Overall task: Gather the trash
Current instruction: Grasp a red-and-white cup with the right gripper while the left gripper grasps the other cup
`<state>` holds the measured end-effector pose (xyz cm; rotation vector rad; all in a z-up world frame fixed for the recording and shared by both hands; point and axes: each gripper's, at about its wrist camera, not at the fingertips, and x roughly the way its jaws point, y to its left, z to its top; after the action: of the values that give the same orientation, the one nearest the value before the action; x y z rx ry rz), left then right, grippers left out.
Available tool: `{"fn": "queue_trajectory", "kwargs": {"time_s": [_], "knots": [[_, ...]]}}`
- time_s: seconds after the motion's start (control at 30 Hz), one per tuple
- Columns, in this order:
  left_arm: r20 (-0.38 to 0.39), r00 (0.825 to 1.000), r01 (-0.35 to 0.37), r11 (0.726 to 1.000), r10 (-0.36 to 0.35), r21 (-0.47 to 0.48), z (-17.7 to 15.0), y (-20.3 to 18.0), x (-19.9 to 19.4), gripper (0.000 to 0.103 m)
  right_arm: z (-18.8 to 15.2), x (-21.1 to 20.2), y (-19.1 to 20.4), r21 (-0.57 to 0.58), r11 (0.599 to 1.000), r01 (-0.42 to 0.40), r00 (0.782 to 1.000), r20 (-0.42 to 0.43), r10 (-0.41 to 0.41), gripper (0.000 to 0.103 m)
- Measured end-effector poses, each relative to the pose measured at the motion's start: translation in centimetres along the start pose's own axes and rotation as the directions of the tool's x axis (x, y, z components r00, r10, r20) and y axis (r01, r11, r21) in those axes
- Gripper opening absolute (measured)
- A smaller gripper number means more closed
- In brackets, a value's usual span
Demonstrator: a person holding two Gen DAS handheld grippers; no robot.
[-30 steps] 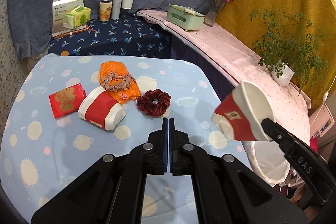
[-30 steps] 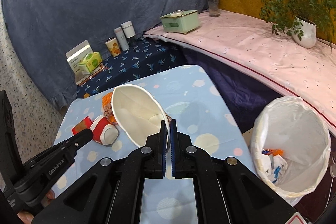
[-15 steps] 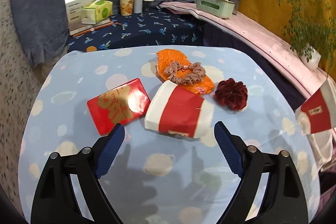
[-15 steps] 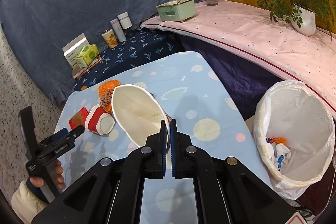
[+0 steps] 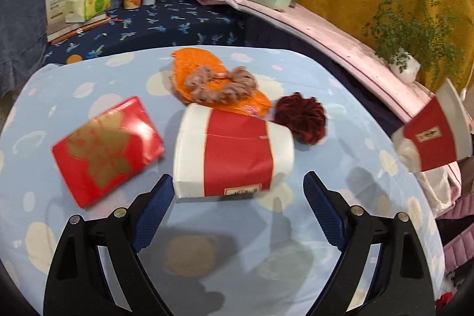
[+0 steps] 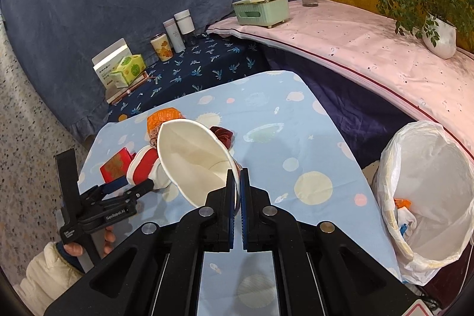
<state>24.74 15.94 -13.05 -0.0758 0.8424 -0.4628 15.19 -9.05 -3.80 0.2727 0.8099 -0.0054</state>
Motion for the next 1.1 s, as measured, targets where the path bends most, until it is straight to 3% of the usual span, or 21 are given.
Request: {"fn": "queue_trajectory", "kwargs": {"time_s": [0.2,0.3,0.47,0.57,0.73,0.83,1.1], "knots": [[-0.015,0.989,0.146,0.989,-0.146,-0.002,-1.4,-3.9,-0.4,0.084,-0.5,-0.3,-0.7,0.009,1.0,0.007,1.0,-0.007,-0.007,0.003],[0.008,0.992,0.128,0.992,-0.128,-0.006,-1.7,-5.2,-0.6,0.084,-0.7,-0.6,-1.5,0.022,1.0,0.016,1.0,-0.008,-0.015,0.003],[0.015,0.999,0.035,0.995,-0.034,-0.095,-0.9,-4.7,0.2,0.081,-0.9,-0.4,-2.5,0.041,0.999,0.026,1.0,-0.015,-0.026,0.003],[0.0,1.0,0.017,0.991,-0.017,-0.131,-0.6,-4.2,0.5,0.063,-1.2,0.1,-2.8,0.041,0.999,0.029,0.999,-0.022,-0.028,0.003],[-0.054,0.999,-0.009,0.985,0.0,-0.17,-0.8,-4.0,1.0,0.015,-1.6,0.9,-2.9,0.049,0.999,0.022,0.999,-0.037,-0.02,0.003],[-0.054,0.998,-0.024,0.986,0.015,-0.166,-0.9,-4.8,0.7,0.004,-1.7,1.1,-2.7,0.048,0.999,0.014,0.999,-0.04,-0.012,0.003],[-0.055,0.998,-0.028,0.987,0.02,-0.158,-0.5,-7.9,-1.2,0.002,-2.0,0.3,-2.6,0.056,0.998,-0.009,1.0,-0.025,0.01,0.003]]}}
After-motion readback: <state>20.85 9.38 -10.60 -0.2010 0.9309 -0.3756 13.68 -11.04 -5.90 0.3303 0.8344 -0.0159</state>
